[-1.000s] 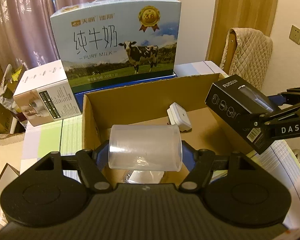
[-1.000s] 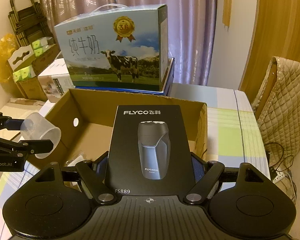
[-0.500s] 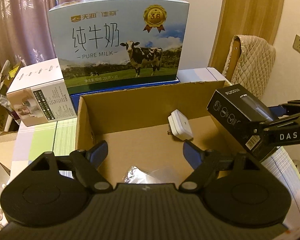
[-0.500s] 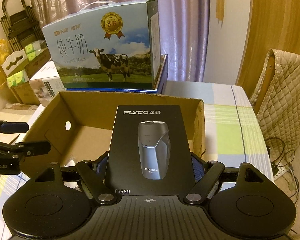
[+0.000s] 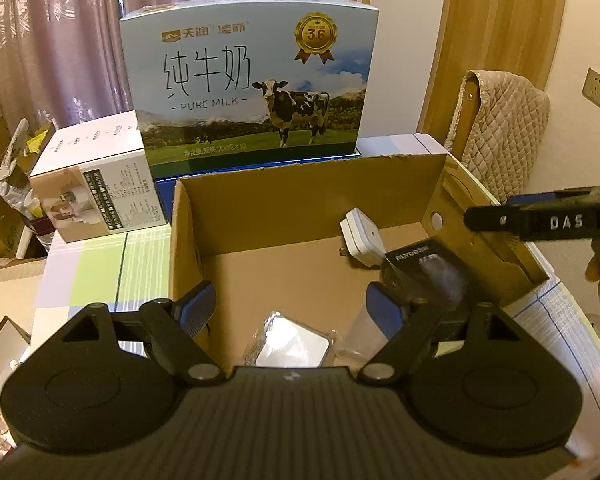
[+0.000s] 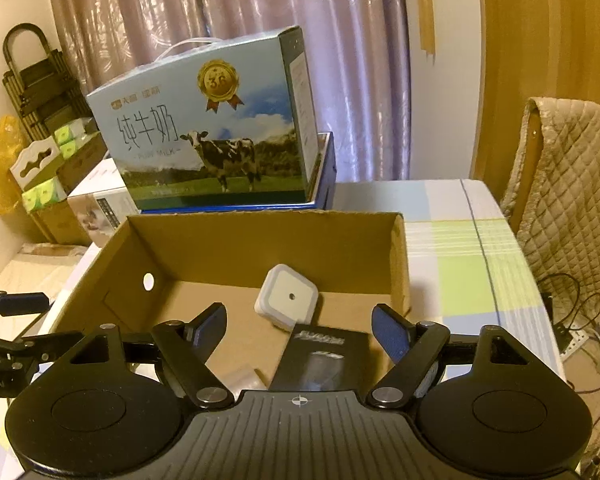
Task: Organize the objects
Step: 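Open left tool to drop cup while right tool lowers and releases shaver box, then withdraw both tools from the box back toward the remaining table items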
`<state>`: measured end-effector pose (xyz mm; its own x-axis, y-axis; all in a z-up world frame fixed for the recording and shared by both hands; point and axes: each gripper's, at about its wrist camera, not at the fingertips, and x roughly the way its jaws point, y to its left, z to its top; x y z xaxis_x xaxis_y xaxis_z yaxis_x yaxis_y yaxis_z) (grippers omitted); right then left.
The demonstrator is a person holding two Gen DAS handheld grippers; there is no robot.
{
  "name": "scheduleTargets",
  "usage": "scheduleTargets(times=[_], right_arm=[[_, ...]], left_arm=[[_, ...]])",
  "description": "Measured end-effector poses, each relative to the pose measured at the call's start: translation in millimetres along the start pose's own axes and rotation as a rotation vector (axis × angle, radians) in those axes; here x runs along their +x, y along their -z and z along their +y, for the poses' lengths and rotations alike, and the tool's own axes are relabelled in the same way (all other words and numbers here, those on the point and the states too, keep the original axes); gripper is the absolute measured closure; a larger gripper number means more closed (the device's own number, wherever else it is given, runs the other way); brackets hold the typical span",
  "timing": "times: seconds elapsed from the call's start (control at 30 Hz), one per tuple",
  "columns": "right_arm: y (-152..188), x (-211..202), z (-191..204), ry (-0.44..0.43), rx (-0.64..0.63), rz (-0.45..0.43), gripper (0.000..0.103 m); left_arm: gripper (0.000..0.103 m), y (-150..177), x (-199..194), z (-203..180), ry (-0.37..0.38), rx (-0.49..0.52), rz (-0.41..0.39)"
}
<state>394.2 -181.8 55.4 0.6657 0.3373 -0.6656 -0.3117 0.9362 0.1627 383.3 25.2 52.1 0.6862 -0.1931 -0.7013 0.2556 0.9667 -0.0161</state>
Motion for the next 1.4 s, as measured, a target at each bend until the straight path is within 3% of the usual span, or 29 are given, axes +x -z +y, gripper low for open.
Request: scheduleTargets(times=[0.3, 0.53, 0.87, 1.17, 1.4], right_arm=[[12.4, -52.1, 4.1, 0.005, 0.001, -0.016, 0.026], [42.7, -106.9, 11.4, -0.011, -0.019, -0.031, 0.026], [126.9, -177.3, 13.4, -0.039, 0.002, -0.013, 0.026], [203.9, -215.5, 20.8, -0.040, 0.003, 0.030, 0.026], [242.5, -232.5, 22.0, -0.035, -0.027, 0.057, 0.026]], left_arm=[[0.024, 17.9, -40.3, -11.8, -0.005, -0.012, -0.023], [0.022, 42.6, -83.1, -26.7, -0.006, -0.038, -0.035], [0.019, 96.7, -142.7, -48.2, -0.012, -0.058, -0.030], [0.016, 155.1, -179.9, -61.5, -0.037, -0.134, -0.012], [0.015, 202.0, -196.2, -78.5, -0.033, -0.187, 0.022]])
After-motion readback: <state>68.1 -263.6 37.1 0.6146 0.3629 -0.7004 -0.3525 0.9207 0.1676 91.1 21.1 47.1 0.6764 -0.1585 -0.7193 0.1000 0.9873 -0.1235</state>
